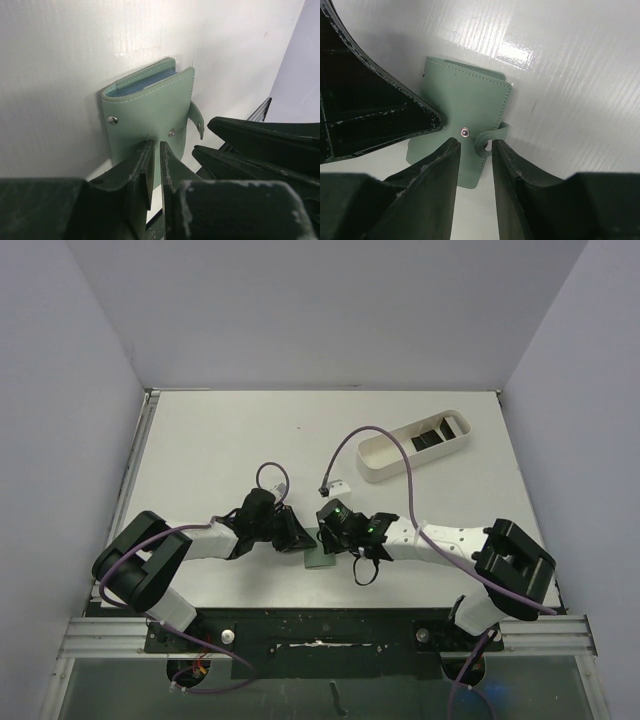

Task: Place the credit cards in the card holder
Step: Close the card holder at the center of the board.

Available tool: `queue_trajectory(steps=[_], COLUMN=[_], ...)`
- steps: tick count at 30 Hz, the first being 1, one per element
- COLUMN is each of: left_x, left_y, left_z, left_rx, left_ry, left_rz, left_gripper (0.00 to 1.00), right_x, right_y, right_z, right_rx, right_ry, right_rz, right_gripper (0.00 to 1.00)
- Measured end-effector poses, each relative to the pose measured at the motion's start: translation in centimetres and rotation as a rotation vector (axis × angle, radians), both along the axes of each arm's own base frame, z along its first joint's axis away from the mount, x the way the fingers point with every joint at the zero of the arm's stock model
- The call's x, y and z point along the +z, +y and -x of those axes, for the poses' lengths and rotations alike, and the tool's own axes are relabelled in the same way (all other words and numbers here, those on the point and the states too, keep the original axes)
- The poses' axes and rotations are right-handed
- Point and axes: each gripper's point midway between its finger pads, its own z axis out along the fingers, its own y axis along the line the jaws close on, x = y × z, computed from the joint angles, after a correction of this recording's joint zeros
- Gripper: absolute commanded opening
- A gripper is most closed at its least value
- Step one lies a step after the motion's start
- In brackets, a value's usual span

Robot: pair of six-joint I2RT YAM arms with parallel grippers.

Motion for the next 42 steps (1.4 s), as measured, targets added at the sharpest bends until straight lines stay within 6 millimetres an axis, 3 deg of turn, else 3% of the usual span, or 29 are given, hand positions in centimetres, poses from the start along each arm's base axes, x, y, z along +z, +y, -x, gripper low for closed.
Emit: queue_trajectory(steps=[7, 13, 17, 42], left_x=[-0.02, -0.02, -0.05, 0.26], left_y=[0.01, 0.01, 0.03, -0.56], left_z=[0.02, 0.02, 0.04, 0.88], left_rx=[0.001, 0.001, 0.001, -0.003], left_ry=[0.001, 0.001, 0.002, 0.012], left_rz=[0.000, 0.000, 0.000, 0.024], left_gripper=[0.10, 0.10, 0.10, 0.14], right_x=[-0.60, -0.42, -0.39, -0.88], right_y=[-0.03, -0.40, -0.50, 0.05], right_z=[0.09, -0.10, -0.13, -0.23], right_rx=[0.006, -0.001, -0.003, -0.031], right_ry=[0.003, -0.016, -0.023, 0.018], right_rz=[0.049, 0.083, 0.091, -0.113], right_gripper=[0.27, 0.14, 0.00, 0.00])
